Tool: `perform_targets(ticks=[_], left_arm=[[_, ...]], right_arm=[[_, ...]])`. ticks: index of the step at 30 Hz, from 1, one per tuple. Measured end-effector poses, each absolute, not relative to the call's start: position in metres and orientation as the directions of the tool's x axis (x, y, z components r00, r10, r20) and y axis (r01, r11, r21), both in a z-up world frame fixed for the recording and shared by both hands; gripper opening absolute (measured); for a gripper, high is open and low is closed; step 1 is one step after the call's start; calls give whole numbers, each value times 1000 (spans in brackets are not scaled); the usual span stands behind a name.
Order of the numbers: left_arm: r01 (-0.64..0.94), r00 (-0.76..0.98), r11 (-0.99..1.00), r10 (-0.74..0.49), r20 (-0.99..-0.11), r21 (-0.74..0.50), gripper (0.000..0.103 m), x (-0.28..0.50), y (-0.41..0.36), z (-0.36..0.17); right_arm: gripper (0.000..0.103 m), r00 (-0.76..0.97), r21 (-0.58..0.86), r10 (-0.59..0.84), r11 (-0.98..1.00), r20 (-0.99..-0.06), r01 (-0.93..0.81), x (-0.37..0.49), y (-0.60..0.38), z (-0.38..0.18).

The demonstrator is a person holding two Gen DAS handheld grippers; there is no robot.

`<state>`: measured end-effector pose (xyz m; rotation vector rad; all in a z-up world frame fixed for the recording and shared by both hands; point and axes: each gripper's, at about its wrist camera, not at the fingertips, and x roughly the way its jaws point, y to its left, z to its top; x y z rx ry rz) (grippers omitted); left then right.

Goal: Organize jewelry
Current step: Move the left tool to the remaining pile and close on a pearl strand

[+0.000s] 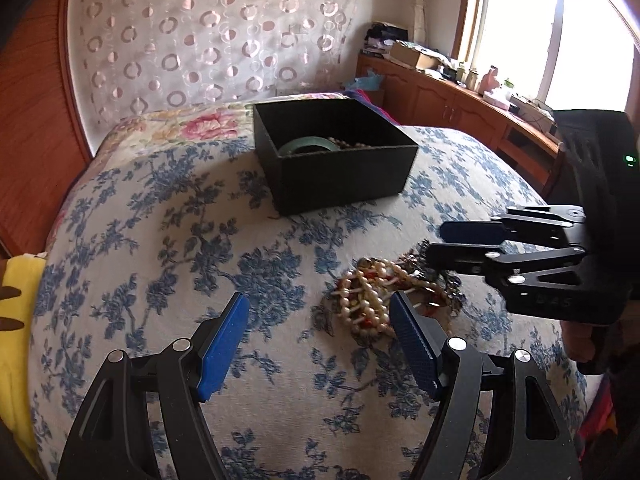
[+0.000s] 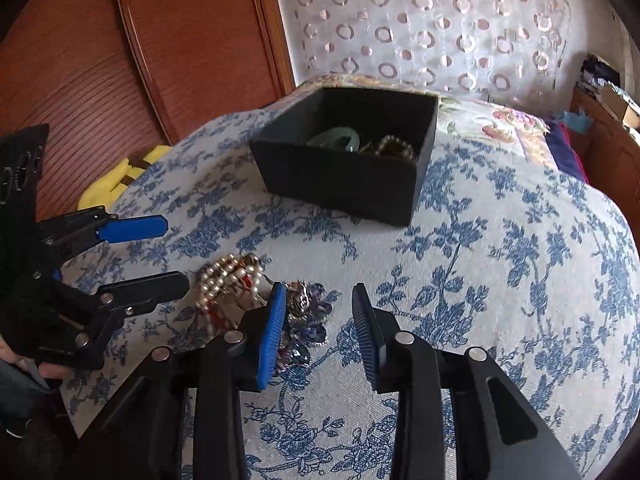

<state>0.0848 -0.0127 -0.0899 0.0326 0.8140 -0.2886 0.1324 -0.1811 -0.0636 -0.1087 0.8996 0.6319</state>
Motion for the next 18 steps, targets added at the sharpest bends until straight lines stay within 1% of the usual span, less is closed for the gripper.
perform_targets(ticks=[1,3,4,6,7,11,13,14,17,18], left_arm=[[274,646,958,-249,-721,-86,69,84,-15,-91],[281,641,955,-260,-722,-95,60,84,-17,-91],[285,637,953,-267,-723,-101,58,84,-18,-91],[294,629,949,-282,-724,-114,48,84,-20,-92],[299,624,947,-288,-726,-119,46,85,-22,-92],[321,607,937,-315,-730,-137,30,88,-30,-92],[327,603,936,-314,-734,-132,27,90,-34,-94],[329,600,935,-313,-737,-129,23,91,-36,-95],[329,605,938,-300,-738,-111,22,92,-39,-95],[329,606,938,-297,-738,-107,16,93,-39,-96]], right_arm=[[37,446,177,469,814,-762,-553,134,-182,-65],[37,436,199,482,811,-760,-550,135,-183,-67],[37,432,205,486,810,-760,-549,135,-183,-68],[37,426,216,494,807,-758,-550,136,-184,-69],[37,424,219,496,806,-758,-550,136,-184,-69],[37,422,223,500,803,-756,-553,137,-185,-68],[37,421,225,501,803,-756,-551,137,-185,-69],[37,422,224,501,803,-756,-552,137,-184,-69],[37,423,223,501,803,-756,-552,137,-184,-69],[37,423,222,500,804,-756,-552,137,-185,-69]])
